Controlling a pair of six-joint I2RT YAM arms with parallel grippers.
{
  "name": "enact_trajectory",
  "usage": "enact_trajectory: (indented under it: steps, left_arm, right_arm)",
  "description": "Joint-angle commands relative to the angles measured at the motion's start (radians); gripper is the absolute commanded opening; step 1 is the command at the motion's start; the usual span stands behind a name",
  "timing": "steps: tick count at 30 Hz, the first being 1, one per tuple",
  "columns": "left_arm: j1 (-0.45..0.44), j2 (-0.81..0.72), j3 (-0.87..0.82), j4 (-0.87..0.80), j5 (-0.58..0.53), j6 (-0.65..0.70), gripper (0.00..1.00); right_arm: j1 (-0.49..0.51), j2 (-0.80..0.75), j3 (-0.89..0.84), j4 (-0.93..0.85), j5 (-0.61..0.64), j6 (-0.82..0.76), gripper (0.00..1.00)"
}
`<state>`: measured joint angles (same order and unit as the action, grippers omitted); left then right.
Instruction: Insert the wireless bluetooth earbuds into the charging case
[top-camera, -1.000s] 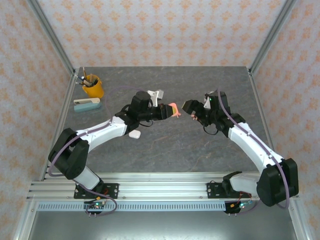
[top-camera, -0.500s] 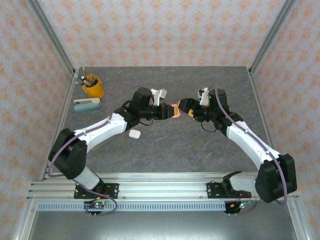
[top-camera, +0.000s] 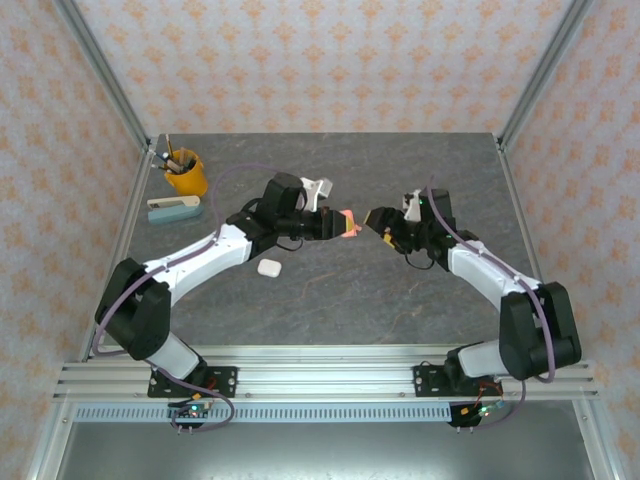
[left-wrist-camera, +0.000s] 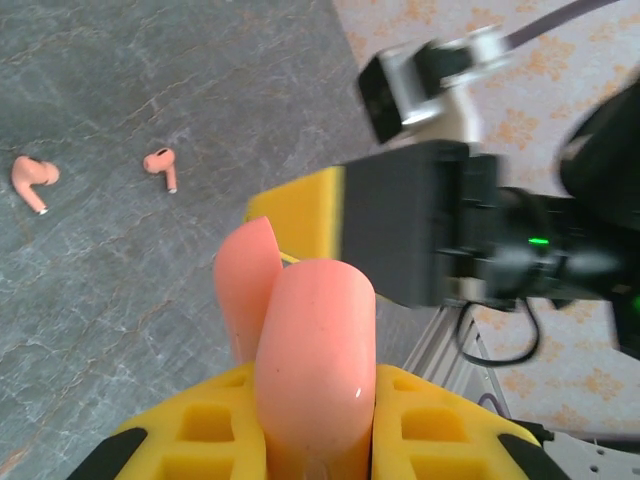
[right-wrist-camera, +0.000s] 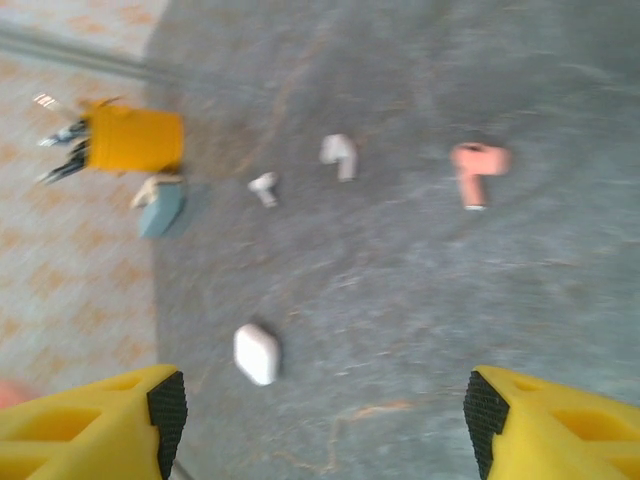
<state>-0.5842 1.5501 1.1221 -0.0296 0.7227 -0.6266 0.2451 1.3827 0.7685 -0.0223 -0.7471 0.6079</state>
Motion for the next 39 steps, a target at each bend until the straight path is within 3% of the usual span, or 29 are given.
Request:
enact_trajectory:
  steps: [1,10,20,39]
  left_arm:
    - [0.007,-0.05,0.029,0.022,0.029,0.031,0.0]
    - [0.035,-0.048,-0.003,0.079,0.064,0.011,0.0]
    - [0.058,0.004,0.016,0.192,0.175,-0.068,0.0]
    - [0.057,0.059,0.061,0.22,0.182,-0.098,0.0]
  right_arm:
    - [-0.01,-0.018,0.003,0.013,0.011,0.023,0.75]
    - [-0.012,-0.193,0.017,-0.037,-0.112,-0.024,0.74]
    - [-0.013,-0.195,0.02,0.081,-0.248,0.003,0.49]
    - [0.006,-0.111,0.068,0.117,-0.276,0.004,0.42]
